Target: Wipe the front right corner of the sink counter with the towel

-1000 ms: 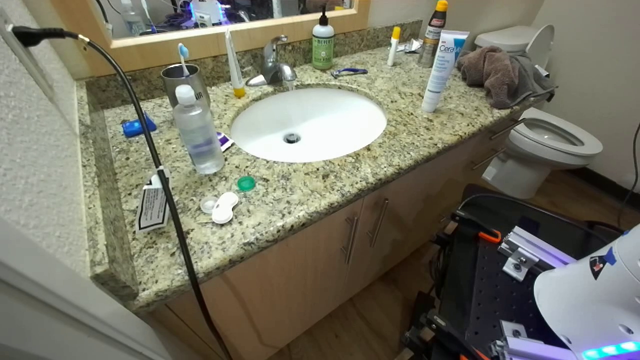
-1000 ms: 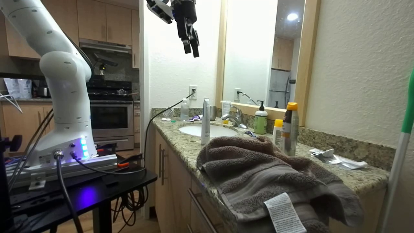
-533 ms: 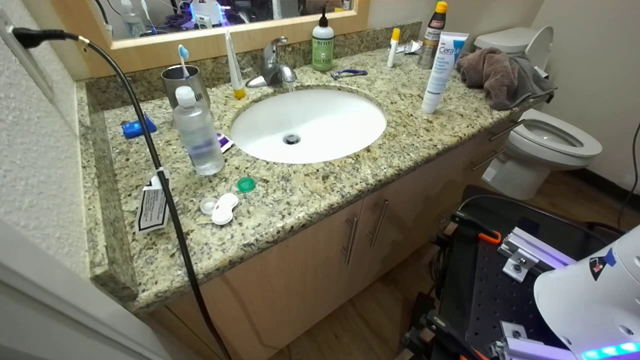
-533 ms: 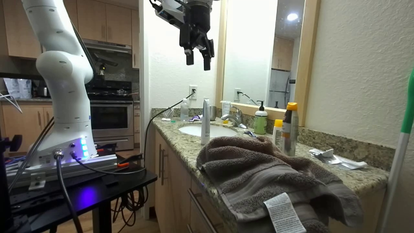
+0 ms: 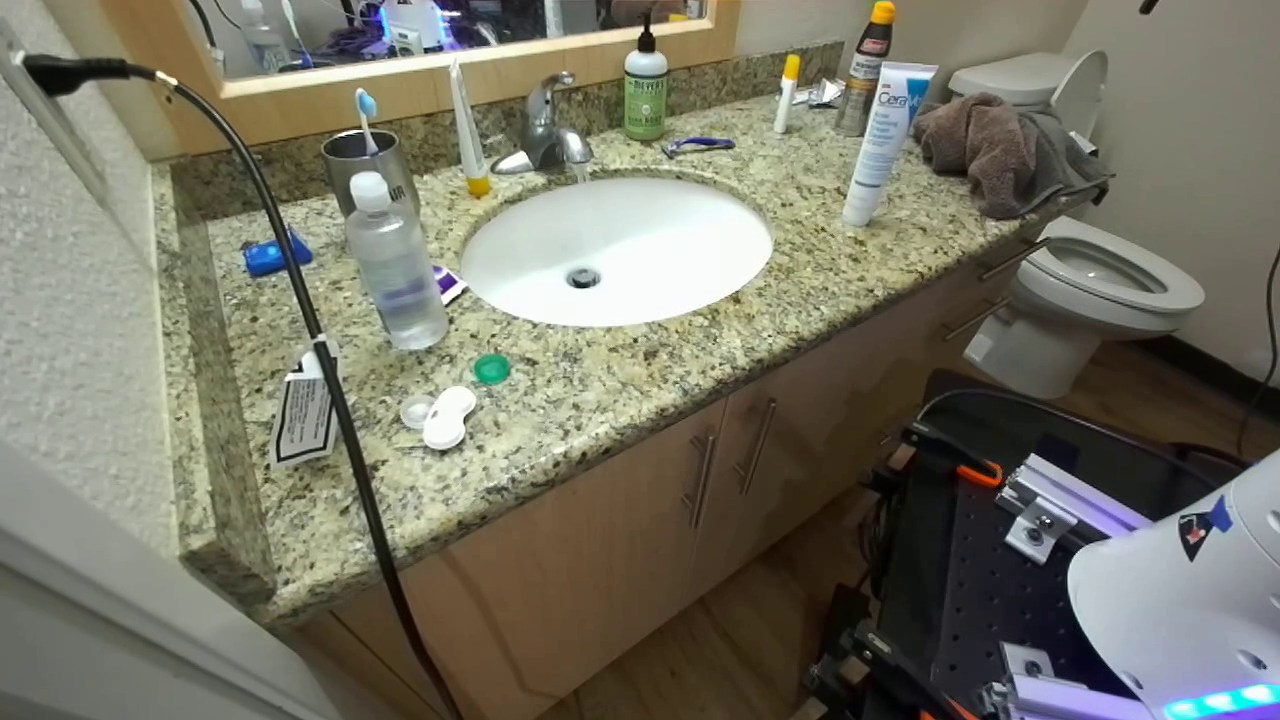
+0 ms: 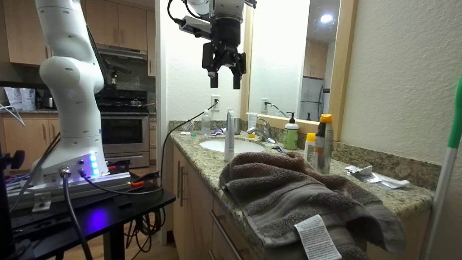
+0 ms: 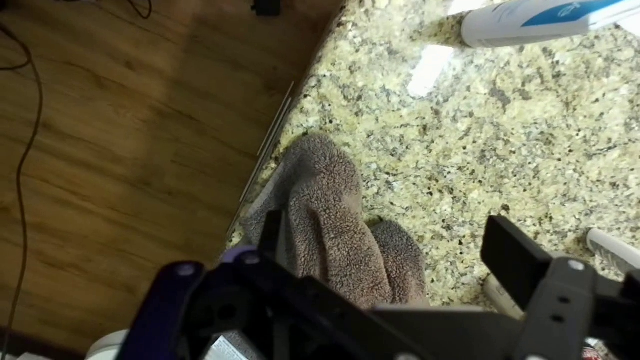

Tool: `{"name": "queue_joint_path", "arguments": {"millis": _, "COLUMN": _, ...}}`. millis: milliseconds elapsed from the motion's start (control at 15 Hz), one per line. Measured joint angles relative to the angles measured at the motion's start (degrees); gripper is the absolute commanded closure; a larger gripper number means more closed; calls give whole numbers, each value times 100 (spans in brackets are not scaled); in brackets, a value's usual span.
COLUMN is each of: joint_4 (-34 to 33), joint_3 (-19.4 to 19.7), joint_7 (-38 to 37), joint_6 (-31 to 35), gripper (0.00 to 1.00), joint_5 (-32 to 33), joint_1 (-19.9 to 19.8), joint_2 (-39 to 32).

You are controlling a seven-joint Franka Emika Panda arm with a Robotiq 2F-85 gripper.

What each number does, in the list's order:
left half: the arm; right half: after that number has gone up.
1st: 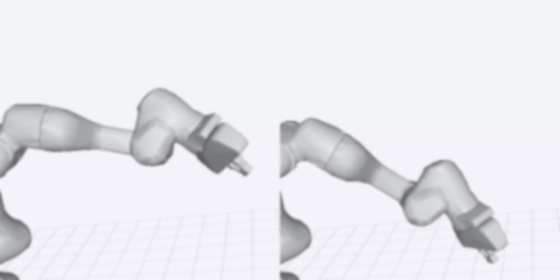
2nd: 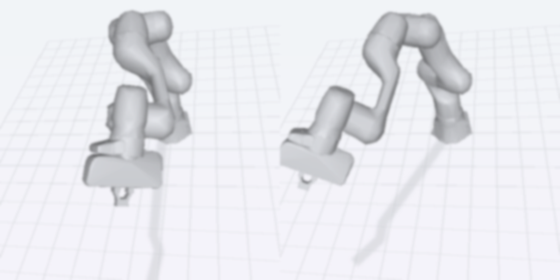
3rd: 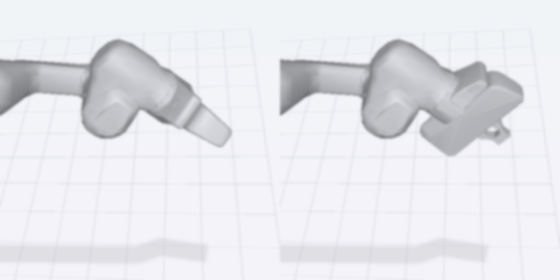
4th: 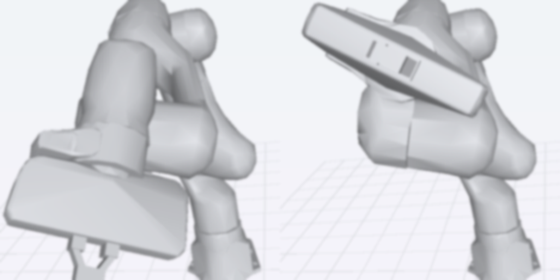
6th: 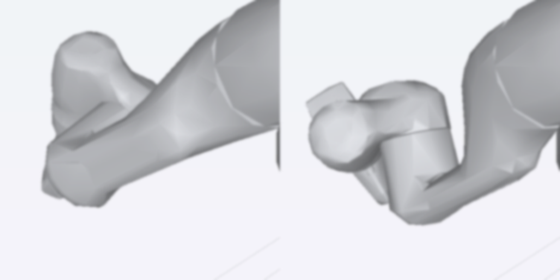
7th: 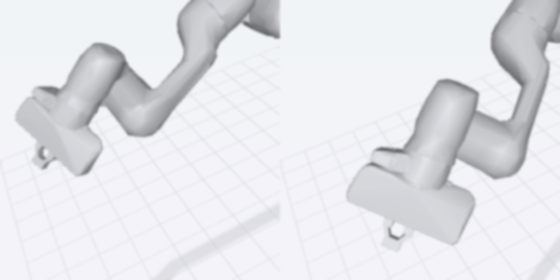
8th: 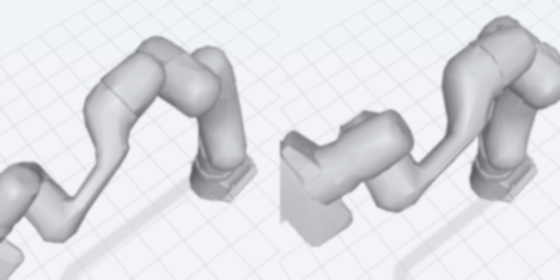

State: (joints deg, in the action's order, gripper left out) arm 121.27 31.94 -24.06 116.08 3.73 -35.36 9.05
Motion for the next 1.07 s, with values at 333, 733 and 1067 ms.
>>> {"name": "queue_joint_path", "arguments": {"millis": 333, "joint_4": 80, "joint_3": -52, "joint_7": -180, "joint_6": 733, "gripper": 0, "joint_5": 92, "joint_1": 28, "joint_2": -521}}
{"name": "queue_joint_path", "arguments": {"millis": 733, "joint_4": -130, "joint_3": 10, "joint_7": -523, "joint_6": 1676, "gripper": 0, "joint_5": -124, "joint_1": 22, "joint_2": -1804}}
{"name": "queue_joint_path", "arguments": {"millis": 1067, "joint_4": -463, "joint_3": 318, "joint_7": -800, "joint_6": 1696, "gripper": 0, "joint_5": 8, "joint_1": 25, "joint_2": -2476}}
